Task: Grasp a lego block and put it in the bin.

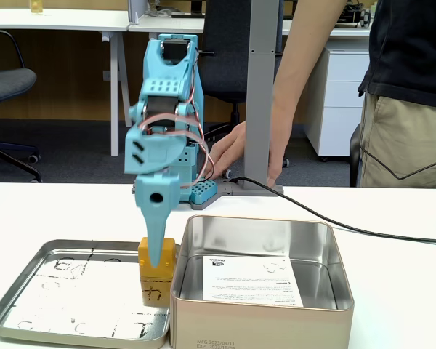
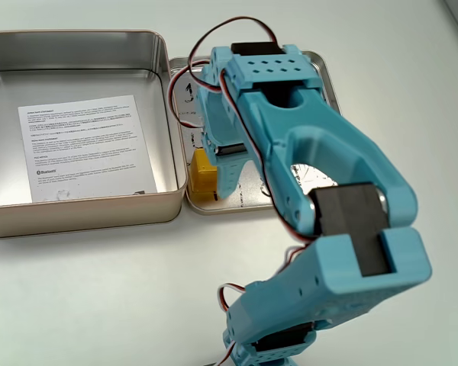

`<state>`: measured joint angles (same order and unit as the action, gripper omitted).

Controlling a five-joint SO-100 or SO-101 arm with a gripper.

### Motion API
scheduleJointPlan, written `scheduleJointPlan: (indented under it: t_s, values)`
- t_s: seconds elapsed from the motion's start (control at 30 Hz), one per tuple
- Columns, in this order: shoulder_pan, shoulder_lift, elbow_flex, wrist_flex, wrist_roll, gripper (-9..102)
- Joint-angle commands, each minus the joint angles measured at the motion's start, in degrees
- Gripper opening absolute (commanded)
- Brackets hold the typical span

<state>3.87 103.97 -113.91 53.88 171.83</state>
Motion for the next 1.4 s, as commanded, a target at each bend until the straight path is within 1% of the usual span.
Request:
scheduleJointPlan:
  t_s: [0.0,0.17,0.73,1.17,1.3,1.37]
  values:
    - [1.93,-0.7,-0.97,-1.49,0.26,31]
    - [2.72,-2.99,-1.05,-2.9,-0.35,31]
    - [2.46,-4.57,-1.67,-3.25,-1.76,30]
    - [1.05,-6.5,-3.96,-6.15,-2.81,29]
    - [0.7,-6.59,-3.96,-5.98,-2.9,23]
    - [0.7,-6.42,-3.96,-5.01,-2.72,15]
